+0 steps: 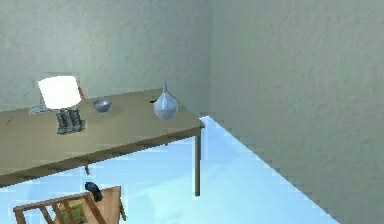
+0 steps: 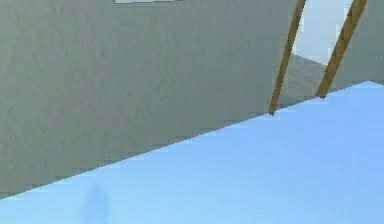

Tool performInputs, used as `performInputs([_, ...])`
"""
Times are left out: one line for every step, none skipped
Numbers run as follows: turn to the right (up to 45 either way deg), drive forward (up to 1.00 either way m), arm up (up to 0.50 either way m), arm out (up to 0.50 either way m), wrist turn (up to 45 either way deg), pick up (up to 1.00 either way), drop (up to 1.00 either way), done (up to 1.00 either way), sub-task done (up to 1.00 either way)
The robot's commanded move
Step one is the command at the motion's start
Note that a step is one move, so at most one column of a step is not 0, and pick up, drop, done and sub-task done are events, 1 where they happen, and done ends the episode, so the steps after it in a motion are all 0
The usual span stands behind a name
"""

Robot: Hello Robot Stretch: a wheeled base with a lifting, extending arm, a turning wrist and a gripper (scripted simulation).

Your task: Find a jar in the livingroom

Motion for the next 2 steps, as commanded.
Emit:
performInputs([0.0, 0.55, 0.00, 0.00, 0.0, 0.00, 0.00, 0.00, 0.00])
performInputs([-12.0, 0.00, 0.00, 0.00, 0.0, 0.00, 0.00, 0.00, 0.00])
